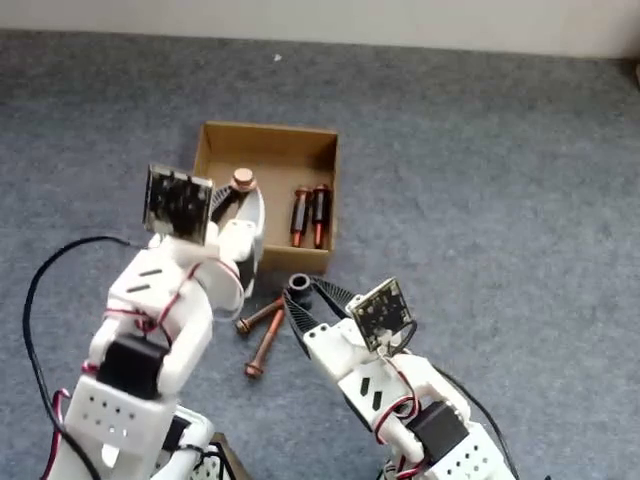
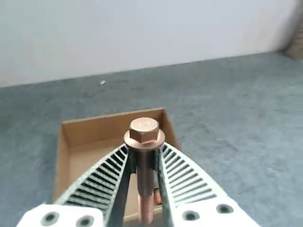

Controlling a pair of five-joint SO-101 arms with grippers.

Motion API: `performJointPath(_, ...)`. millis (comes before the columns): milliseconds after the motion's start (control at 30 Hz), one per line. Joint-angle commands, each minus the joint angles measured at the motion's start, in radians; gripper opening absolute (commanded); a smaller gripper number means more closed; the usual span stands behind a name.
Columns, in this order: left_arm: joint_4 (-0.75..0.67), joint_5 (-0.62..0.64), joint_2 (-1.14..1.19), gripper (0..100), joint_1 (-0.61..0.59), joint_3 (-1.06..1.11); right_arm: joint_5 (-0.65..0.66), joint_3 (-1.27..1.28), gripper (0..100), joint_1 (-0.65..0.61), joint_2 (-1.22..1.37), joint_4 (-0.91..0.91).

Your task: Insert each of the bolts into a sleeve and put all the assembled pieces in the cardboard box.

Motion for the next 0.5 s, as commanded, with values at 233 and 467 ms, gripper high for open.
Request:
performJointPath(233, -0.028, 0.008, -0.223, 0, 0.248, 0.084, 0.011, 0.028, 0.4, -0.013, -0.019, -0.081)
performJointPath(467, -0.026, 0.011, -0.242, 0, 0.289, 0.107, 0.009, 0.028, 0.4, -0.008, -0.019, -0.108)
